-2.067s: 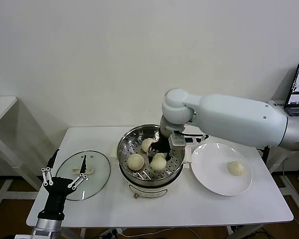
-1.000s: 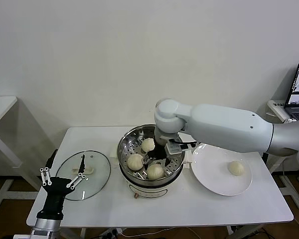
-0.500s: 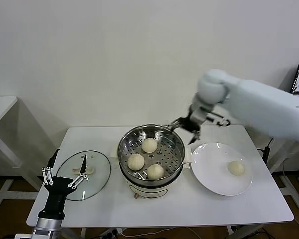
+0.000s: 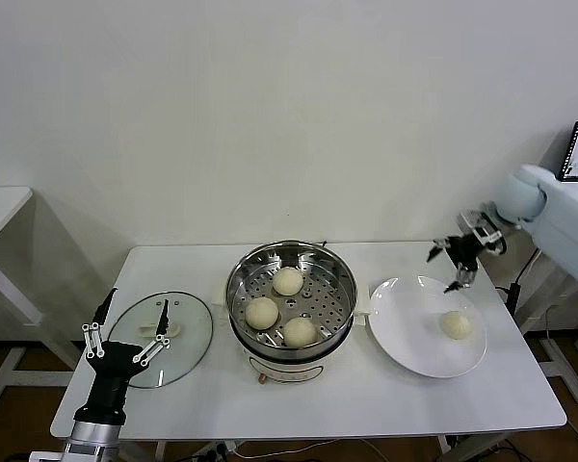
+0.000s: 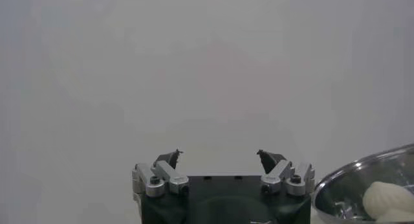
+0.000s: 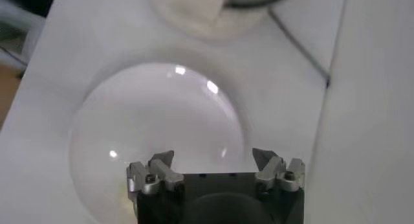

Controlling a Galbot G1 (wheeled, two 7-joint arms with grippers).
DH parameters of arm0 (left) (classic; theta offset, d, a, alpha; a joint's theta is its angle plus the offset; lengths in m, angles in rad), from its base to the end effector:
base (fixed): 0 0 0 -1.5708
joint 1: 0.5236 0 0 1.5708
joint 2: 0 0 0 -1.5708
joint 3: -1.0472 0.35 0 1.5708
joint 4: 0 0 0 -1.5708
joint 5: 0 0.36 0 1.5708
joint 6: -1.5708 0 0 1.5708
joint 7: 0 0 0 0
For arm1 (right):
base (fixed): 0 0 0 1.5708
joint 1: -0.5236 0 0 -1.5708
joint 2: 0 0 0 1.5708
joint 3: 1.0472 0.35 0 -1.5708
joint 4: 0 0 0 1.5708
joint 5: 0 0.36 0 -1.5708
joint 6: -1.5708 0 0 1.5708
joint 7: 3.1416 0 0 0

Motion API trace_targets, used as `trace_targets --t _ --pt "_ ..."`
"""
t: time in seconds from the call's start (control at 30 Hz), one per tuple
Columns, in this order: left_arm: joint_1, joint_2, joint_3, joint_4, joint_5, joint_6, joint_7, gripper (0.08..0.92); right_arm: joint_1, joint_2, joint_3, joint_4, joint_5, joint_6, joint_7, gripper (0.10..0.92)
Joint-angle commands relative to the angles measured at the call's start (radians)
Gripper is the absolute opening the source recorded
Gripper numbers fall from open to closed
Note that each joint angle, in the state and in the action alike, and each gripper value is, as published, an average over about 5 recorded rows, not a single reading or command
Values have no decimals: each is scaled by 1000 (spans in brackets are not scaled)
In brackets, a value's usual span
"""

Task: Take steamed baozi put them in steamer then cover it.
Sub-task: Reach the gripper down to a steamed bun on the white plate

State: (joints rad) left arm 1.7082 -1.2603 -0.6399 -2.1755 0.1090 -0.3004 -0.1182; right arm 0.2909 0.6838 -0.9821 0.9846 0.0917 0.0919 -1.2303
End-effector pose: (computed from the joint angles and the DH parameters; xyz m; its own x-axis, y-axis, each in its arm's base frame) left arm 0.1537 0.0771 -0.2815 -0.9591 0.0937 -0.2672 -0.0166 0.9235 0.3833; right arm 0.5678 -0.2366 -0.1145 -0.1461 -0.1867 0.9715 -0.9762 -0.1317 -0.1721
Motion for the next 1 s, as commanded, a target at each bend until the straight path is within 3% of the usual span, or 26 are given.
trace_targets --t 0.03,0.73,1.0 --pt "7 0 -4 -1 1 -2 1 823 -188 -11 74 -152 -56 -79 30 823" --pt "21 -6 -1 6 24 -1 -9 823 -266 80 151 -225 -121 -74 59 819" --pt "19 -6 -3 6 19 -2 -9 823 -240 70 131 -203 -124 -69 61 683"
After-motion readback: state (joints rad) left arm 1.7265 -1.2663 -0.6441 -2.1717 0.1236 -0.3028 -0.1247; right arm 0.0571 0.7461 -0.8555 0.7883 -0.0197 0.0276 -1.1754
